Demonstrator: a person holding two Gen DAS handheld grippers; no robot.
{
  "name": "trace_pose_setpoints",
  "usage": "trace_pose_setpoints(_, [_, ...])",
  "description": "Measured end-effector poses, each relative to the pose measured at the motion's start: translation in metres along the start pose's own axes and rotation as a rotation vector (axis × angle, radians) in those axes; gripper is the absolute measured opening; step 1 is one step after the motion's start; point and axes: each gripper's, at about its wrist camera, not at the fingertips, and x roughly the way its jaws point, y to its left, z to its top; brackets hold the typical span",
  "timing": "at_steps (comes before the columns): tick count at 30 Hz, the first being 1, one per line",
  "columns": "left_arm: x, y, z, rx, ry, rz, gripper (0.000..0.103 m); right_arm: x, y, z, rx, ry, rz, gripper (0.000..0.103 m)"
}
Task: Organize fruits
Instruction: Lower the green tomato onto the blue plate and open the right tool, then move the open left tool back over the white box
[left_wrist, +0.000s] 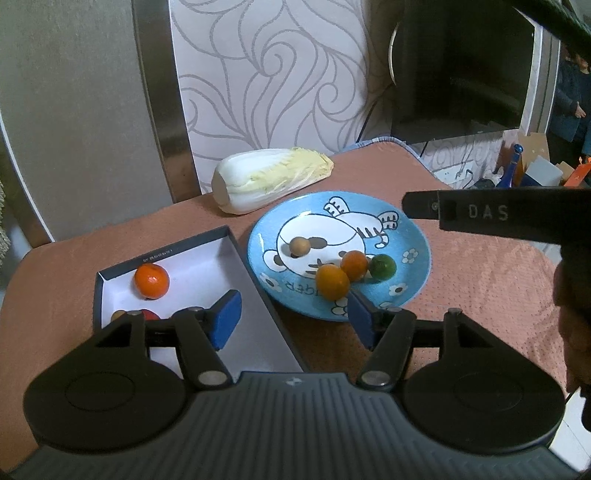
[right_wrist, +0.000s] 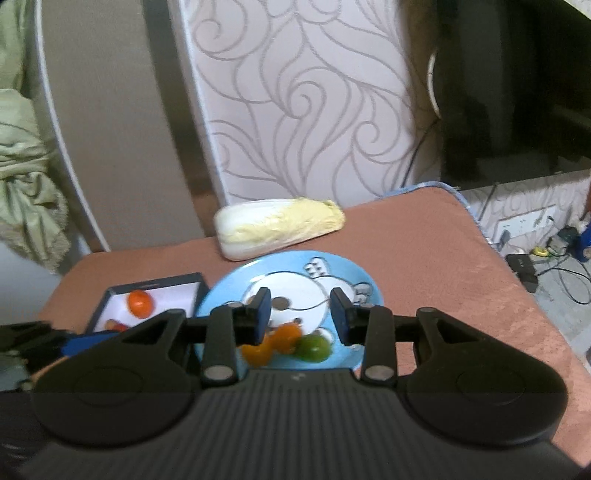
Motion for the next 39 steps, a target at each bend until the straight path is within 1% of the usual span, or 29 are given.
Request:
trace_pose_setpoints(9, [-0.007,0.001,-0.008,0.016,-0.001,-0.007,0.069,-0.008,0.029,-0.006,-0.072,0.032,0.107,0.038])
trace_pose_setpoints(17, [-0.02,0.023,-0.016,-0.021,-0.009,0.038,0.069,-0.001,0.049,-0.006,-0.092,0.059,0.162,0.038])
trace_pose_setpoints(26, [-0.038,0.046,-0.026,-0.061,-0.01,0.102,0.069,0.011,0.083,-0.009,-0.138,0.088,0.263,0.038])
trace_pose_setpoints(39, [-0.051,0.051,-0.043,-0.082,-0.004,0.138,0.069,0.027,0.106,-0.018,-0.19,0.143,0.378,0.038])
